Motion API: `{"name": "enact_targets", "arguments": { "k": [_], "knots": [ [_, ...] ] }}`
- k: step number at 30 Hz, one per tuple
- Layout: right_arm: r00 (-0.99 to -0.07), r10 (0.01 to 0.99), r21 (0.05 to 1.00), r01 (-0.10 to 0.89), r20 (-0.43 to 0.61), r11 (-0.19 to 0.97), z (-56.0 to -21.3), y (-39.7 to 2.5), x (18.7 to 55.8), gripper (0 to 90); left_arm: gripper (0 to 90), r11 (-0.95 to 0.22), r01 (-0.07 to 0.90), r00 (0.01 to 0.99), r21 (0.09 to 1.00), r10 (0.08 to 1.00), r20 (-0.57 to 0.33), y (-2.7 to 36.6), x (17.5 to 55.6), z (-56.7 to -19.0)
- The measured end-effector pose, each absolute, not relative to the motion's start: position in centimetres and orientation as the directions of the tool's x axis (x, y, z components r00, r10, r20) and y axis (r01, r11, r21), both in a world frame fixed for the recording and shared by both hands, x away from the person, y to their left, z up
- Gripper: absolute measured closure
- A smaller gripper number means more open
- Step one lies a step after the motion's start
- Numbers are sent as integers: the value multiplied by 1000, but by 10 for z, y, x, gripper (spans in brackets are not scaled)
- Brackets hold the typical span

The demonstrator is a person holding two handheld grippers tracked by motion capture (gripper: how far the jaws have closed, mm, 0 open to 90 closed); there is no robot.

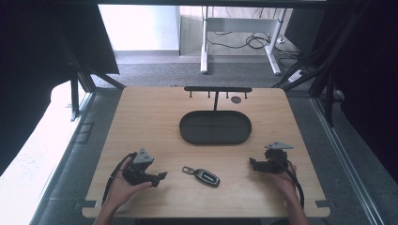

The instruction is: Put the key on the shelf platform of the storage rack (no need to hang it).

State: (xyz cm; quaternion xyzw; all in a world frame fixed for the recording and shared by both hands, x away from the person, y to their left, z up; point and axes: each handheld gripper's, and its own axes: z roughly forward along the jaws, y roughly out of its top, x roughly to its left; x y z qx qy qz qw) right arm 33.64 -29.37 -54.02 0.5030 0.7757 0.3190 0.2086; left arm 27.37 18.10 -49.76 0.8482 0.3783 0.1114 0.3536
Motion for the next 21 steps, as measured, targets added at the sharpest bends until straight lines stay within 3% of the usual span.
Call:
{"name": "enact_targets", "arguments": {
  "k": [10, 21],
  "knots": [
    [-419, 908, 706, 643, -1, 297, -534, -309, 321, 237, 232, -449, 564, 695, 693, 711, -104, 182, 272, -494],
    [-481, 877, 740, 588, -7, 328, -519, -302, 317, 285, 237, -455, 570, 699, 684, 706, -114, 181, 273, -496]
  ]
}}
